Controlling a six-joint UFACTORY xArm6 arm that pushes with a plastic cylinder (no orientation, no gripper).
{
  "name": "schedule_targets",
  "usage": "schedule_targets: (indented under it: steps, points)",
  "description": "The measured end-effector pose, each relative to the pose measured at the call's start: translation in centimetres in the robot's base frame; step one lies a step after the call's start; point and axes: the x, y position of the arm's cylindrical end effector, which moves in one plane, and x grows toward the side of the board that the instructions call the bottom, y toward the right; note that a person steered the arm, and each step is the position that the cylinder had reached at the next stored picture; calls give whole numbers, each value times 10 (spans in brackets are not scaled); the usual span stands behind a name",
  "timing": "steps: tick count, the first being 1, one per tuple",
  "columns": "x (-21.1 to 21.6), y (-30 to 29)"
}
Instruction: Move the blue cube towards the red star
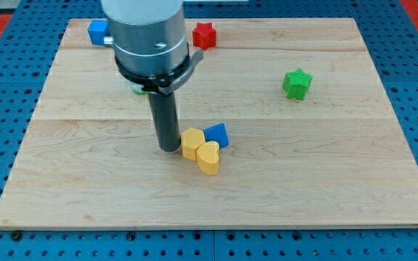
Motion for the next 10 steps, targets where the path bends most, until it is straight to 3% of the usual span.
schedule_targets:
  steps: [1, 3, 4, 5, 6, 7, 8, 9, 10]
  points:
    - [-56, -31]
    - [-184, 31]
    - [-234, -33]
    - [-293, -53]
    - [-304, -77]
    - [-304, -166]
    - [-274, -182]
    - [-223, -157]
    - [-244, -172]
